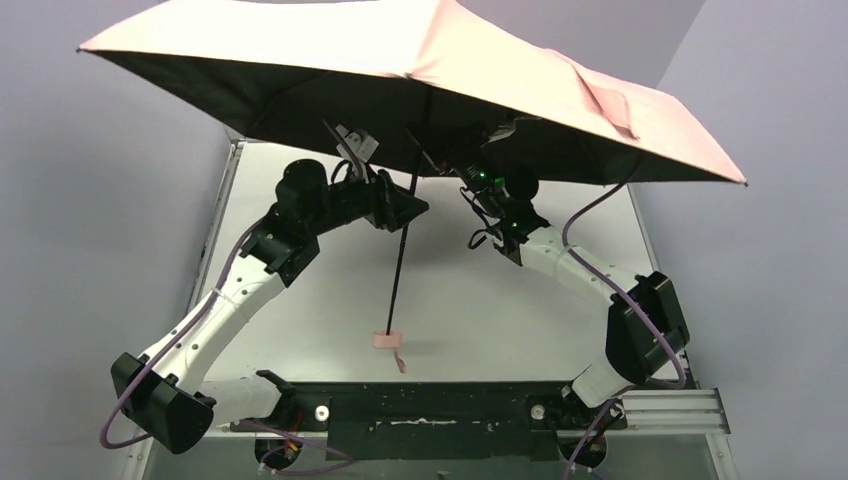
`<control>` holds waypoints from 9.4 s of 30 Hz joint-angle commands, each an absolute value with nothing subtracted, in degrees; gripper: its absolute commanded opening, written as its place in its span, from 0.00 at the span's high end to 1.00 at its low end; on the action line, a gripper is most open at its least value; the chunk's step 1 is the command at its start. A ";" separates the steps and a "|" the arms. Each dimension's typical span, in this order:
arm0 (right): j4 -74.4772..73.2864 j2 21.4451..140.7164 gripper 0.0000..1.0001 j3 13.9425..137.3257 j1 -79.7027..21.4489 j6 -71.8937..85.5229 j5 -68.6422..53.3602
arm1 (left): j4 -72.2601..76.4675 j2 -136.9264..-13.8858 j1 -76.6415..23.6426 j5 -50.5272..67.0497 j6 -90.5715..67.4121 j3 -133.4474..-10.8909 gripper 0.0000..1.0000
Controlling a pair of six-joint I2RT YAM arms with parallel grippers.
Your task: Put away the umbrella
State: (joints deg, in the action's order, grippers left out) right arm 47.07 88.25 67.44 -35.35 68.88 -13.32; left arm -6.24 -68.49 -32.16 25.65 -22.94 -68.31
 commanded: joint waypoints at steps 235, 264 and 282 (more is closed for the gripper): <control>33.87 79.78 1.00 57.29 -29.90 66.18 10.33 | -32.05 -48.50 -44.33 8.06 -22.26 -46.53 0.14; 31.11 77.68 1.00 57.67 -26.62 68.60 7.66 | -28.36 -50.23 -47.19 4.72 -22.28 -43.59 0.95; 18.26 76.47 1.00 50.32 -35.52 74.15 -5.06 | -13.40 -54.63 -47.54 -0.64 -12.65 -56.82 1.00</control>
